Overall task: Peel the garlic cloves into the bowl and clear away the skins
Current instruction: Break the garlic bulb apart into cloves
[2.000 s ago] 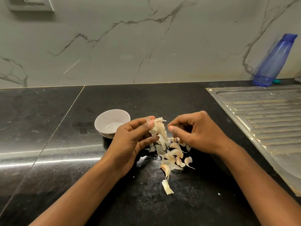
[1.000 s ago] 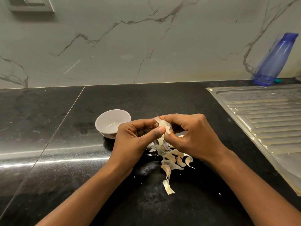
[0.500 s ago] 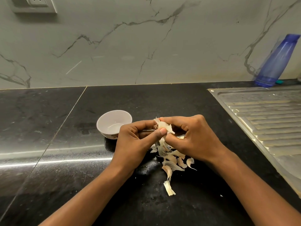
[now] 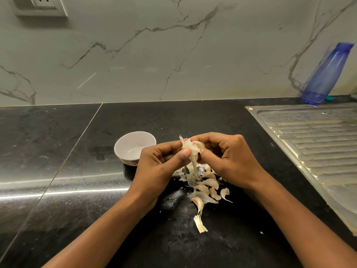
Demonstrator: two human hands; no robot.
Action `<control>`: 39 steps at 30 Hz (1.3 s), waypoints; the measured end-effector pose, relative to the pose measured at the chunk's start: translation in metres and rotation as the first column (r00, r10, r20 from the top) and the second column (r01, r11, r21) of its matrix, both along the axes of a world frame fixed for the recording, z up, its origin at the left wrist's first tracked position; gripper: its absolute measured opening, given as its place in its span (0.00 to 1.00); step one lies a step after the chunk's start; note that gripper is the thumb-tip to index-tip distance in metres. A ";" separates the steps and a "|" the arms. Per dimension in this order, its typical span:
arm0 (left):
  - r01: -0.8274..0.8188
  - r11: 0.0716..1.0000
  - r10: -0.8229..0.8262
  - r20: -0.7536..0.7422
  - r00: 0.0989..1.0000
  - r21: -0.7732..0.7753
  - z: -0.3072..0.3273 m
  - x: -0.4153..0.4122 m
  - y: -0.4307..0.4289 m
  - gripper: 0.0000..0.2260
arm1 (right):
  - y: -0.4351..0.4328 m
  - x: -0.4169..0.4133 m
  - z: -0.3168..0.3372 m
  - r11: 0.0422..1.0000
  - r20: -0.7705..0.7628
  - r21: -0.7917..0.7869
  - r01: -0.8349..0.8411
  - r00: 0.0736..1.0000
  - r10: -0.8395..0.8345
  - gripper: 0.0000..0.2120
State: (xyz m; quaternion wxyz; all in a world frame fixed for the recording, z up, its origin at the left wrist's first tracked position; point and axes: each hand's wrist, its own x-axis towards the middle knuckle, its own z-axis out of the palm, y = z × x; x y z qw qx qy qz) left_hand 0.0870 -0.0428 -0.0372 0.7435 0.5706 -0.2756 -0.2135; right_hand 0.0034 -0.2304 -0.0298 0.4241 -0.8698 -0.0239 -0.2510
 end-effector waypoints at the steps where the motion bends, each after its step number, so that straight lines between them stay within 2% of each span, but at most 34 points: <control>1: 0.012 1.000 -0.012 -0.026 1.000 -0.010 0.000 0.001 0.000 0.12 | -0.001 0.000 0.000 0.999 -0.006 0.041 -0.010 1.000 0.011 0.12; 9: 0.015 1.000 -0.016 -0.091 0.996 -0.004 0.002 0.001 -0.001 0.11 | 0.000 0.001 0.000 0.998 -0.027 0.066 -0.014 1.000 0.016 0.14; 13: -0.009 1.000 0.009 -0.074 0.997 0.012 0.002 -0.001 0.000 0.12 | 0.000 0.001 0.000 0.997 -0.058 0.070 -0.033 0.998 0.037 0.10; 20: -0.027 1.000 0.026 -0.171 0.985 -0.005 0.002 0.003 -0.002 0.11 | 0.000 0.002 0.004 0.963 -0.107 0.270 -0.022 0.993 0.053 0.10; 26: -0.068 0.997 0.072 -0.176 0.982 0.028 0.001 0.004 -0.002 0.10 | -0.011 -0.005 0.013 0.946 -0.146 0.324 -0.014 0.987 0.065 0.10; 32: -0.090 0.995 0.097 -0.219 0.971 0.040 0.001 0.004 -0.003 0.11 | -0.020 -0.009 0.018 0.972 -0.182 0.234 0.030 0.983 0.014 0.11; 39: -0.089 0.994 0.103 -0.239 0.966 0.068 0.000 0.004 -0.004 0.14 | -0.024 -0.015 0.018 0.996 -0.352 -0.091 -0.025 0.936 -0.009 0.09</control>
